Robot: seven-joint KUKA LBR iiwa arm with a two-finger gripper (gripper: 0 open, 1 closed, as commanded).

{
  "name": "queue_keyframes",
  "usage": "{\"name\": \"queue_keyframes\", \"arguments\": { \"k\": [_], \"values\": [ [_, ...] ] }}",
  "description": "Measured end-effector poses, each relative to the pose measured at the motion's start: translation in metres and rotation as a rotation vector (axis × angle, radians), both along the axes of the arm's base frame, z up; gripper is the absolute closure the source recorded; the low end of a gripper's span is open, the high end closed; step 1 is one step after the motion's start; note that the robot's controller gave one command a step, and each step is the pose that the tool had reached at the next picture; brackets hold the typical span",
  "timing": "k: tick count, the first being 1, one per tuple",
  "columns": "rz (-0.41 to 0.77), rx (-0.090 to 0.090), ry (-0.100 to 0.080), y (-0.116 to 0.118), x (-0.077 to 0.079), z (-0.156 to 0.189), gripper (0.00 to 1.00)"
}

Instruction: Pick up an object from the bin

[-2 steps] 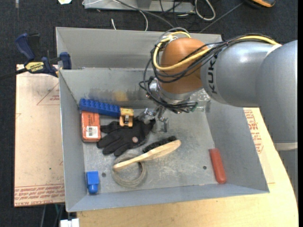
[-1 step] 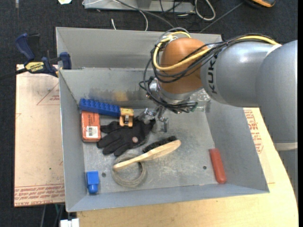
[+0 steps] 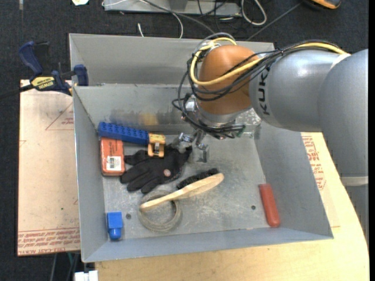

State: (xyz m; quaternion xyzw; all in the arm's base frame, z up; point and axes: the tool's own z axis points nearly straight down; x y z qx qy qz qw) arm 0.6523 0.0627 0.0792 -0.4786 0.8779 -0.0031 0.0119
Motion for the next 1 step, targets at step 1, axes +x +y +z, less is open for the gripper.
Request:
{"name": "queue_keyframes", "arguments": {
  "k": [1],
  "values": [
    [-0.001, 0.000, 0.002, 0.0003, -0.0008, 0.0193, 1.00]
  ]
}}
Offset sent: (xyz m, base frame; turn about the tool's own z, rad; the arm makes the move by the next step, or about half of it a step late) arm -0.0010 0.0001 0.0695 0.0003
